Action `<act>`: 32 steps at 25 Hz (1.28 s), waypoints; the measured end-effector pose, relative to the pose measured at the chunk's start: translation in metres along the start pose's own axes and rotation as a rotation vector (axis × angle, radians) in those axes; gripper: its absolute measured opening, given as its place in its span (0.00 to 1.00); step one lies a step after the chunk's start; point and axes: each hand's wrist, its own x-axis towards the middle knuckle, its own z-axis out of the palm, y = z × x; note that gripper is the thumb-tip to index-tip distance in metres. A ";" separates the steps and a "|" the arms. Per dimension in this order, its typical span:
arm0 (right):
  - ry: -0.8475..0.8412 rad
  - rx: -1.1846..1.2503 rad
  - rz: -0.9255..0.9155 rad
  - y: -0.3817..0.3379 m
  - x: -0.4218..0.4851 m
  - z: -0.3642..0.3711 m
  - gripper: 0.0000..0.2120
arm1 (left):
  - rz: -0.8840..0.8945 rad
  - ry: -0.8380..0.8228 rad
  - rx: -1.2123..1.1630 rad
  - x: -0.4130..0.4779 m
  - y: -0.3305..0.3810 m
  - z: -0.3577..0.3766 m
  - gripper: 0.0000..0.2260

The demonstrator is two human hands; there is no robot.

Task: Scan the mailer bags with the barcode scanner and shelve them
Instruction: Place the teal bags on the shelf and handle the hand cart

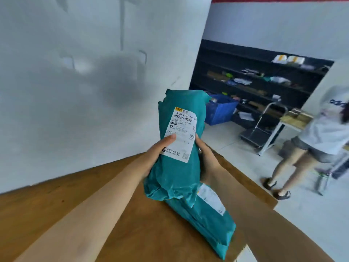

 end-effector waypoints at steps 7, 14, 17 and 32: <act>0.108 -0.005 -0.257 -0.107 -0.097 -0.249 0.32 | 0.071 -0.257 0.091 0.107 -0.035 0.264 0.16; 0.142 0.007 -0.339 -0.191 -0.117 -0.466 0.36 | 0.039 -0.332 0.185 0.228 -0.062 0.459 0.15; 0.138 0.022 -0.375 -0.226 -0.092 -0.539 0.33 | 0.051 -0.359 0.195 0.295 -0.074 0.511 0.12; 0.023 0.000 -0.401 -0.429 0.144 -0.775 0.31 | 0.123 -0.203 0.156 0.642 -0.064 0.633 0.16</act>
